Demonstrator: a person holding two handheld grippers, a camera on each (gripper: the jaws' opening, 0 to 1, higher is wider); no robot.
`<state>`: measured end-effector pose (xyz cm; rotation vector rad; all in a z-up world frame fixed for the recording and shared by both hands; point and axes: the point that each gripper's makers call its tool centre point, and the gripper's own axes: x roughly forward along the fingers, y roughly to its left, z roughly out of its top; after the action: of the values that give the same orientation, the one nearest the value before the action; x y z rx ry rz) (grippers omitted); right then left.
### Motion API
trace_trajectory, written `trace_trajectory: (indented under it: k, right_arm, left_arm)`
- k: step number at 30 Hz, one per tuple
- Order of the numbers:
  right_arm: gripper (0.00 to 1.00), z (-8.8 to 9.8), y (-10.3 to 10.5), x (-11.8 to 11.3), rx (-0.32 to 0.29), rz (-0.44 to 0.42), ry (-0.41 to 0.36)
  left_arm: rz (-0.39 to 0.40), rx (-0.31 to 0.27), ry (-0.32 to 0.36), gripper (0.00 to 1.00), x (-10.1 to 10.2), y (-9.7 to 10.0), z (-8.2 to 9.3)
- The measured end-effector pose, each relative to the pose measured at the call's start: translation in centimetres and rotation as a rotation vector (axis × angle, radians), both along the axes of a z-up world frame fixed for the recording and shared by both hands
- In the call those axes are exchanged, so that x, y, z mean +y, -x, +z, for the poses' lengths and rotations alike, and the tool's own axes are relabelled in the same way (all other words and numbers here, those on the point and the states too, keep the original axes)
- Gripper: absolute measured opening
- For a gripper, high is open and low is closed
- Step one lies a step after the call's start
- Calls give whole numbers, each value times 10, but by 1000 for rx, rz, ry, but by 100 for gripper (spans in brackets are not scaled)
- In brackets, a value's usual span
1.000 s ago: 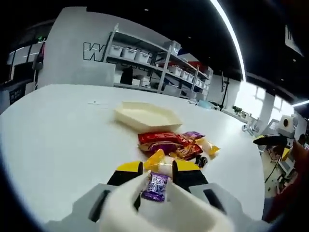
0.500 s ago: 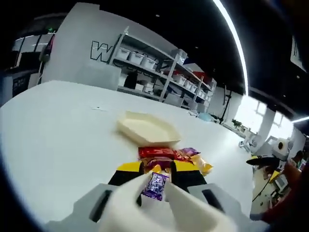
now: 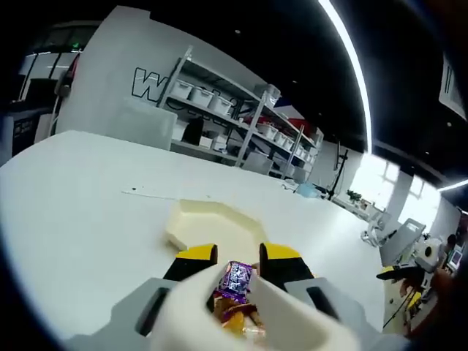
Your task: Place the target food into the container with the food tongs after gripping and lifting it, then release it inside without dropping or visibly crushing the food.
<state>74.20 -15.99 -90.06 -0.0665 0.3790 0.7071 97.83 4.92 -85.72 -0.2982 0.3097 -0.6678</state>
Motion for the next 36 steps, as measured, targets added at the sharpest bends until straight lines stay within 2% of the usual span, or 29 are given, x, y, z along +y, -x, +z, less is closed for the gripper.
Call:
trace_trajectory:
  k: [3, 5, 7, 8, 11, 13, 14, 15, 18, 22, 27, 28, 29, 32, 36]
  right_arm:
    - [81, 1, -4, -6, -4, -19, 21]
    - [80, 3, -5, -8, -6, -28, 20]
    - [80, 4, -6, -9, -7, -35, 20]
    - [80, 3, -6, -9, -4, -37, 21]
    - [80, 2, -6, -12, 0, -43, 30]
    - [82, 3, -9, -17, -5, -58, 31]
    - [82, 4, -10, -19, -7, -65, 26]
    - [81, 5, -11, -21, -7, -68, 22]
    - [81, 6, -13, -21, -14, -70, 30]
    - [81, 6, -11, -16, -14, -55, 38]
    - [81, 10, -4, -9, -25, -37, 32]
    - [81, 10, -2, -8, -24, -34, 31]
    - [81, 10, 0, -7, -25, -32, 31]
    - [81, 13, 6, -3, -26, -25, 32]
    - [81, 18, 12, 0, -39, -23, 28]
  left_arm:
    - [-11, 7, 0, 20, -14, -21, -1]
    - [-32, 38, 2, 20, -24, -28, -6]
    - [-40, 5, -51, 20, -29, -38, -9]
    - [-43, 7, -58, 20, -32, -41, -11]
    - [-42, 17, -30, 21, -36, -49, -11]
    - [-38, -81, -70, 25, -38, -56, -4]
    - [-47, -102, -68, 27, -39, -57, -2]
    - [-30, -81, -59, 27, -37, -56, -1]
    - [-33, -78, -16, 28, -37, -54, 6]
    - [-84, -116, -108, 28, -38, -35, 5]
    - [-111, -121, -136, 28, -37, -11, 6]
    - [-119, -136, -189, 28, -34, -8, 3]
    - [-121, -143, -207, 28, -34, -6, 2]
    - [-124, -134, -186, 28, -33, 4, 5]
    - [-143, -131, -214, 28, -33, 18, -1]
